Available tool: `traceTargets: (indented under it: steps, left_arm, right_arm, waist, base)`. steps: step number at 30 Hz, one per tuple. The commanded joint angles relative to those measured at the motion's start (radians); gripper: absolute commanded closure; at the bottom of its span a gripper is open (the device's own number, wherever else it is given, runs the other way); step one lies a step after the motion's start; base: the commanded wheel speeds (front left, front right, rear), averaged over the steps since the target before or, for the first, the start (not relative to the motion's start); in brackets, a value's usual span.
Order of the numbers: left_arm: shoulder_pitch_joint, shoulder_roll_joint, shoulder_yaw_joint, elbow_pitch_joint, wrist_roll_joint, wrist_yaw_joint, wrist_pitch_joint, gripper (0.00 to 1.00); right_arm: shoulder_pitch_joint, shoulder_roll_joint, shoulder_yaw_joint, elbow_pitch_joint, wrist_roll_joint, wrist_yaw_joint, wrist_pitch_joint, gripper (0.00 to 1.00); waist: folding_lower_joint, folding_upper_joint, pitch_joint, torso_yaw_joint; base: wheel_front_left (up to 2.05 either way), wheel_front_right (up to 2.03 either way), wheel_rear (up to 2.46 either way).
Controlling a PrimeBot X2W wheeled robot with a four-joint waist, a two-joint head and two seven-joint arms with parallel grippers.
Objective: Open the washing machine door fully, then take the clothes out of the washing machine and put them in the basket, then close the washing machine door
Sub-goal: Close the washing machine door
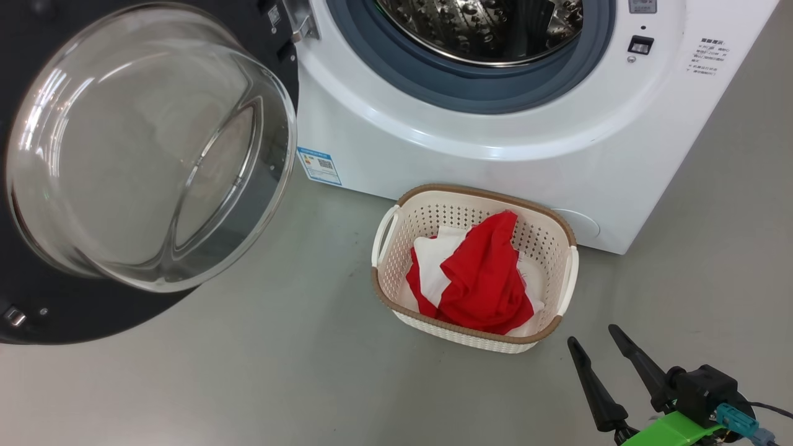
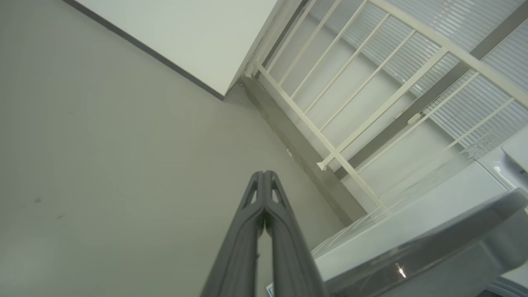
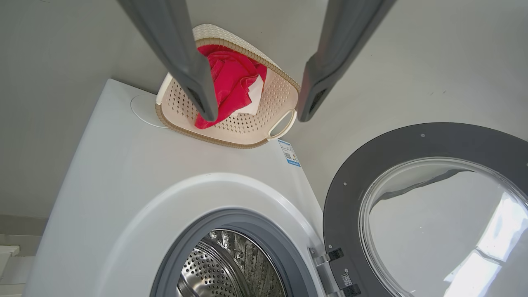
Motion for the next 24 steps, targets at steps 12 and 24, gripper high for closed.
traceTargets:
  steps: [12,24]
  left_arm:
    - [-0.009,0.071,-0.090,0.017,-0.093,-0.006,0.335,1.00]
    - [0.143,0.052,-0.191,-0.237,-0.251,-0.006,0.557,1.00]
  right_arm:
    - [-0.030,-0.013,0.019,-0.020,-0.013,0.007,-0.006,0.00]
    - [-0.024,0.002,0.003,-0.019,-0.011,0.007,-0.006,0.00]
  waist:
    - [-0.0001,0.0000,0.005,0.000]
    - [-0.0001,0.0000,-0.031,-0.012]
  base:
    - [0.00,0.00,0.00]
    - [0.00,0.00,0.00]
